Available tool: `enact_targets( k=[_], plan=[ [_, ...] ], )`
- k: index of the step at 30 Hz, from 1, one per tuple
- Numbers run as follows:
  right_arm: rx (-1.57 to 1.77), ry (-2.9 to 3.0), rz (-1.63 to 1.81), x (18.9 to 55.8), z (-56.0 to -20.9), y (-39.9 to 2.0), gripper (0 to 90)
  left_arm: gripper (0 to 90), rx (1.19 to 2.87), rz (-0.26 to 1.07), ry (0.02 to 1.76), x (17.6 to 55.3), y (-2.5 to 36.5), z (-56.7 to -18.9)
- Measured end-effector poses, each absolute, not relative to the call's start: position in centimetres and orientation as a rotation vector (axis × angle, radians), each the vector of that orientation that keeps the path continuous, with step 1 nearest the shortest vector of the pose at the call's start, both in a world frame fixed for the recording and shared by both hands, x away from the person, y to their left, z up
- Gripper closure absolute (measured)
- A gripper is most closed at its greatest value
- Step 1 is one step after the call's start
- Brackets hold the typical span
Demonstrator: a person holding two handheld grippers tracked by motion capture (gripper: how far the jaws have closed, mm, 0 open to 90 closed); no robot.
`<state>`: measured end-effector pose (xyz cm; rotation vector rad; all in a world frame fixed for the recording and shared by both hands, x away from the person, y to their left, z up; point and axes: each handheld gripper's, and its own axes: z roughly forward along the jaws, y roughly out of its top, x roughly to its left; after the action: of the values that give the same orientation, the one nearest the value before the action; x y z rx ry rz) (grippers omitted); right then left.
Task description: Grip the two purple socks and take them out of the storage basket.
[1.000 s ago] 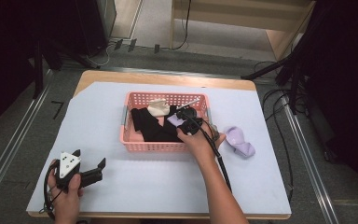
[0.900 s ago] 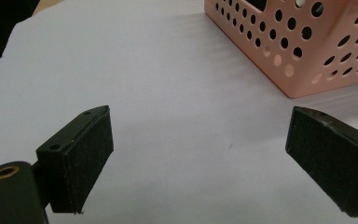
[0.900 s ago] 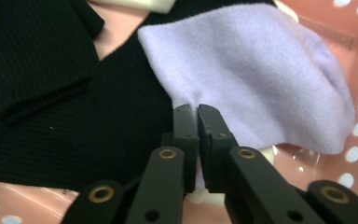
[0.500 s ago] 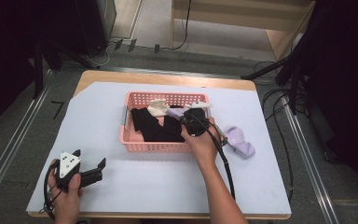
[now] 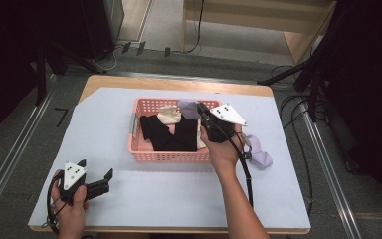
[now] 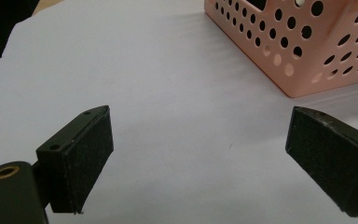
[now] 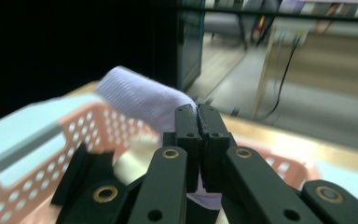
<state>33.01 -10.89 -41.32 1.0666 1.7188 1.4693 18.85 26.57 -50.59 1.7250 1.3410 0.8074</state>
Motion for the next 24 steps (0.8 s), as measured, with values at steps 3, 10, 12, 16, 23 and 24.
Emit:
enact_targets(
  k=[3, 10, 12, 16, 23, 24],
  plan=[
    [1.056, 1.679, 1.488, 32.9, -41.0, -11.4, 88.5, 8.3, 1.725, 0.806, 1.342, 18.9, 26.6, -50.6],
    [1.079, 1.545, 1.473, 32.4, -40.1, -14.5, 88.5, 8.3, 1.724, 0.807, 1.342, 18.9, 26.6, -50.6],
    [1.091, 1.528, 1.469, 32.4, -40.1, -15.1, 88.5, 8.3, 1.725, 0.807, 1.342, 18.9, 26.6, -50.6],
    [1.135, 1.478, 1.447, 32.1, -40.1, -17.3, 88.5, 8.3, 1.726, 0.808, 1.341, 18.9, 26.6, -50.6],
    [1.195, 1.431, 1.388, 31.7, -40.9, -20.6, 88.5, 8.3, 1.725, 0.810, 1.342, 18.8, 26.5, -50.6],
    [1.210, 1.431, 1.379, 31.7, -41.2, -20.9, 88.5, 8.3, 1.725, 0.811, 1.341, 18.8, 26.5, -50.6]
  ],
)
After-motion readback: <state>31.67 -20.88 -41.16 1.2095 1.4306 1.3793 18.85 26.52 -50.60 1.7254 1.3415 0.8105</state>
